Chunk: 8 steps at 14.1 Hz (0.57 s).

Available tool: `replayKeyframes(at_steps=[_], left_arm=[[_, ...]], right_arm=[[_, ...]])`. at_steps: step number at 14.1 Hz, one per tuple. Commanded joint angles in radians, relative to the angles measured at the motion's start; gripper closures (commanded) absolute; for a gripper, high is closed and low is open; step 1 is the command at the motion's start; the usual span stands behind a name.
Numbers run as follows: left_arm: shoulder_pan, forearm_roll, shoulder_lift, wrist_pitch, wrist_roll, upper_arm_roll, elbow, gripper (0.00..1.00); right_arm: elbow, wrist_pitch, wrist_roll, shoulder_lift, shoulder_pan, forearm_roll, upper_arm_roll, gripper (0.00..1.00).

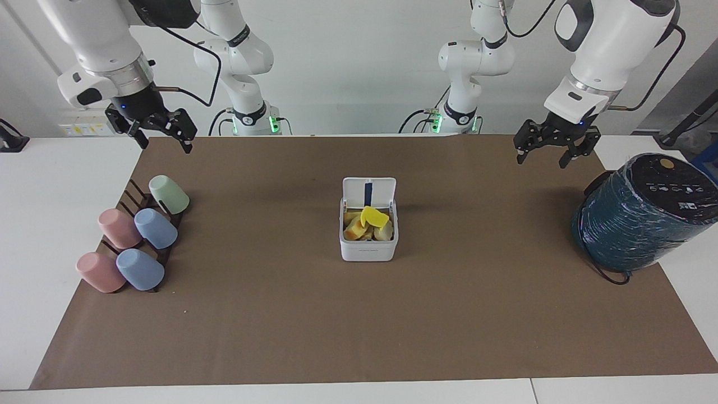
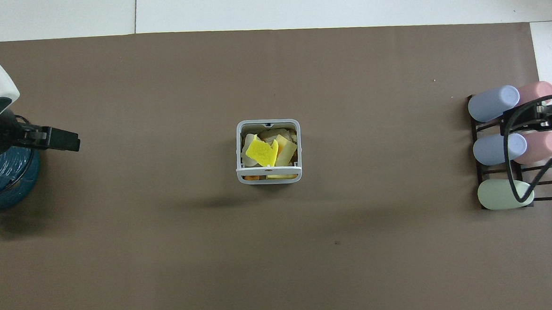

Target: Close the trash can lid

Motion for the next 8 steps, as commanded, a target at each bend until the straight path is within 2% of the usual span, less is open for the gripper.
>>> replayKeyframes(at_steps=[1, 8], left_arm=[[-0.08, 0.012, -0.031, 0.046, -0.044, 0.01, -0.052, 0.0], [-0.339, 0.016, -0.082, 0.138, -0.314, 0.009, -0.176, 0.0]], right_arm=[[-0.022, 0.004, -0.023, -0.019, -0.002, 0.015, 0.0, 0.0], [-0.022, 0.004, -0.023, -0.019, -0.002, 0.017, 0.0, 0.0]])
